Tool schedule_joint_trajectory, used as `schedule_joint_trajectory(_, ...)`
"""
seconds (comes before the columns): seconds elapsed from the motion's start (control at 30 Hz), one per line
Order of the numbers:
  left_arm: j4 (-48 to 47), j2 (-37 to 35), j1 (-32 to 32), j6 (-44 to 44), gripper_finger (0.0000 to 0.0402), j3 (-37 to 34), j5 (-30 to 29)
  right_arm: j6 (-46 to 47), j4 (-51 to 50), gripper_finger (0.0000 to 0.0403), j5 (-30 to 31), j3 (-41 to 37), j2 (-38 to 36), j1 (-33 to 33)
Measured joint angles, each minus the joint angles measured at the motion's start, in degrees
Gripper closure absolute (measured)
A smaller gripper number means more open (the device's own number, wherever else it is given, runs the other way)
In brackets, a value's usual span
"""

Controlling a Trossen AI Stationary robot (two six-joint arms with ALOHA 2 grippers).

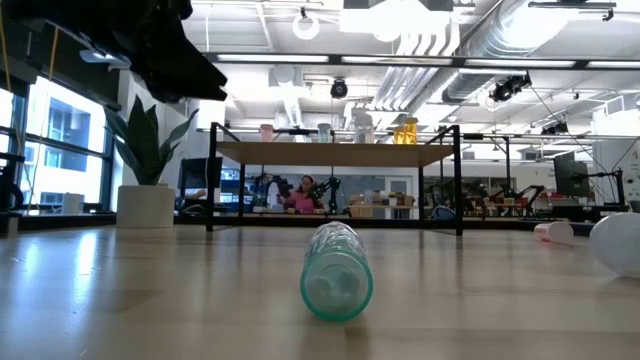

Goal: Pick and place medicine bottles onto shelf by color
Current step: Put the bottom pink pill bottle aligned with the other pink pill bottle on the shelf

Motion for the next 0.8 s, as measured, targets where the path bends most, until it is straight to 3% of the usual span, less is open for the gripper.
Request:
schedule_joint_trajectory(0.4, 1.3, 5.5, 0.0, 0.1, 0.0179, 0.0, -0.2, -5.5, 1.9, 0.0247, -2.3, 0.0, 3.4, 0.2)
schedule_joint_trajectory(0.8, 3.1, 5.7, 0.0, 2.0, 0.0179, 0.0, -0.2, -10.3, 2.1, 0.0247, -0.6, -0.1, 5.3, 1.5)
